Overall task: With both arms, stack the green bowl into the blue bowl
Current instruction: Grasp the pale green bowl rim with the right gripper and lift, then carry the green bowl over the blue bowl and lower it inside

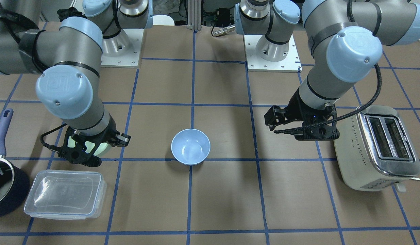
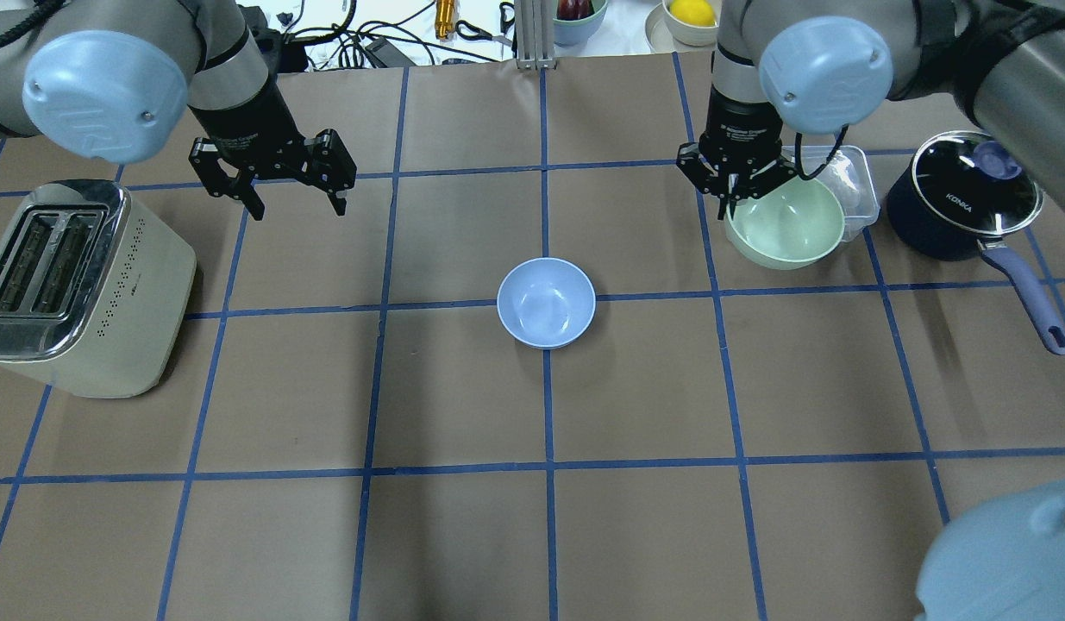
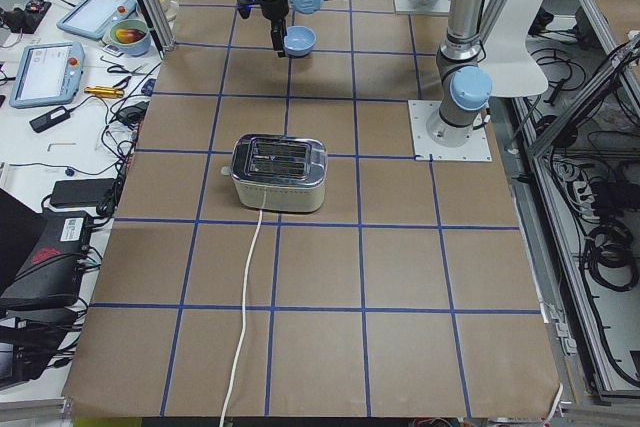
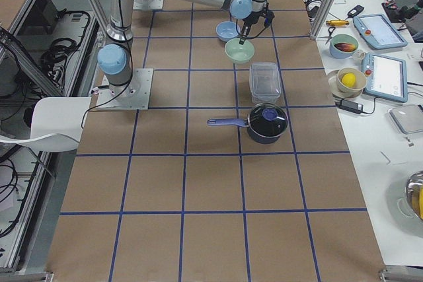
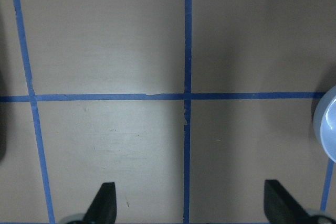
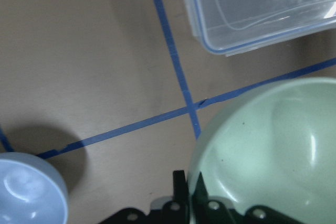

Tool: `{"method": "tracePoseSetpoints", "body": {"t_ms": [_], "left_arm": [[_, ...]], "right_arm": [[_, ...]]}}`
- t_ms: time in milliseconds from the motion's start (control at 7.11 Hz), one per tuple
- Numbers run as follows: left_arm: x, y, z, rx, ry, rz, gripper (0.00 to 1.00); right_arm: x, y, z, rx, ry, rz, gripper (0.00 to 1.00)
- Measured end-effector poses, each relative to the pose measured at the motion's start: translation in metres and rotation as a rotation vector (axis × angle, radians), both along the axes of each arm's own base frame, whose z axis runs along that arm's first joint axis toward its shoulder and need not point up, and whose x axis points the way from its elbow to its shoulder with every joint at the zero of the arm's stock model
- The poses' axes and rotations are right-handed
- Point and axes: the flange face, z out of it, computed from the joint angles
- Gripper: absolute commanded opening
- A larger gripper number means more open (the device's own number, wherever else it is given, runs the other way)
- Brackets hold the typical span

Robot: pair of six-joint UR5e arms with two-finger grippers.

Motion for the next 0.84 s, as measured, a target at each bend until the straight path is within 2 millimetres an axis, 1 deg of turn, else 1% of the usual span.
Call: {"method": "tracePoseSetpoints", "body": {"t_ms": [141, 281, 562, 844], "left_arm": [[0.005, 0.001, 0.003, -0.006, -0.018, -0.007, 1.00], [0.008, 0.002, 0.005, -0.010, -0.034, -0.015, 1.00], [0.008, 0.004, 0.008, -0.016, -0.041, -0.022, 1.00], [0.003, 0.005, 0.005, -0.011, -0.035, -0.025, 1.00]], "right_arm": [[0.029, 0.003, 0.004, -0.016, -0.029, -0.012, 0.00], [0.056, 0.006, 0.001, -0.034, -0.043, -0.022, 0.00], [0.107, 0.013, -0.017, -0.061, -0.048, -0.037, 0.00], [0.160, 0.026, -0.038, -0.066, -0.044, -0.024, 0.00]]}}
